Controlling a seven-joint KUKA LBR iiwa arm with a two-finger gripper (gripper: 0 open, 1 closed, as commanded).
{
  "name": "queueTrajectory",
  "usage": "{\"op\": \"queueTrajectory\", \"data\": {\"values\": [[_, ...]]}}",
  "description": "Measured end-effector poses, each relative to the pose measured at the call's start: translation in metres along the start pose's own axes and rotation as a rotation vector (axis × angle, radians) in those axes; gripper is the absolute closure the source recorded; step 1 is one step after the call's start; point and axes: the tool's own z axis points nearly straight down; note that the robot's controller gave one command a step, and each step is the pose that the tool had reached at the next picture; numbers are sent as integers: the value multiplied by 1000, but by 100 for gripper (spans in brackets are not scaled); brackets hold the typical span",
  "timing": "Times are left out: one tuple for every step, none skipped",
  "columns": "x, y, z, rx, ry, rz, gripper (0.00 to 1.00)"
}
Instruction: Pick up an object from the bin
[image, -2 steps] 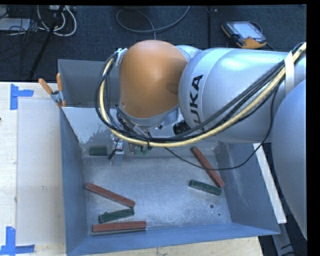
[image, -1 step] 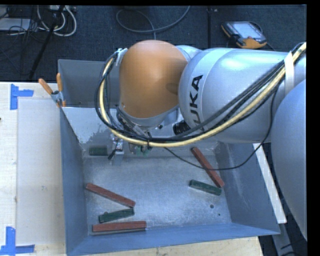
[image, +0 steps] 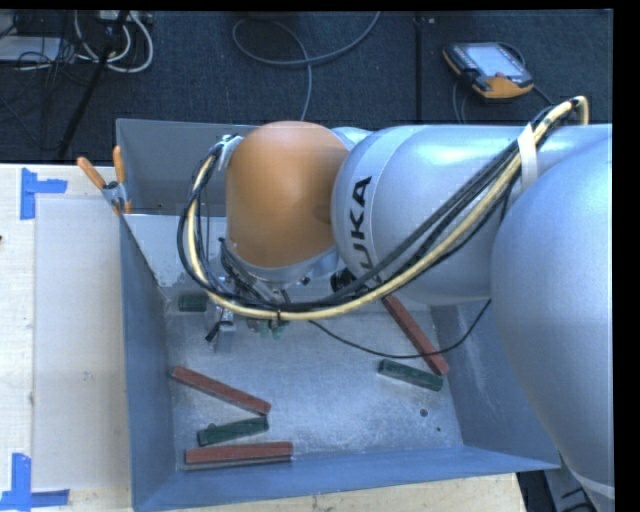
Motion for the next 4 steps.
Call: {"op": "queueTrajectory", "data": {"values": [[0,9,115,5,10,182,0],[-1,9,114,3,6,185,100],[-1,9,114,3,6,186,100],[-5,-29,42,4,9,152,100]]}}
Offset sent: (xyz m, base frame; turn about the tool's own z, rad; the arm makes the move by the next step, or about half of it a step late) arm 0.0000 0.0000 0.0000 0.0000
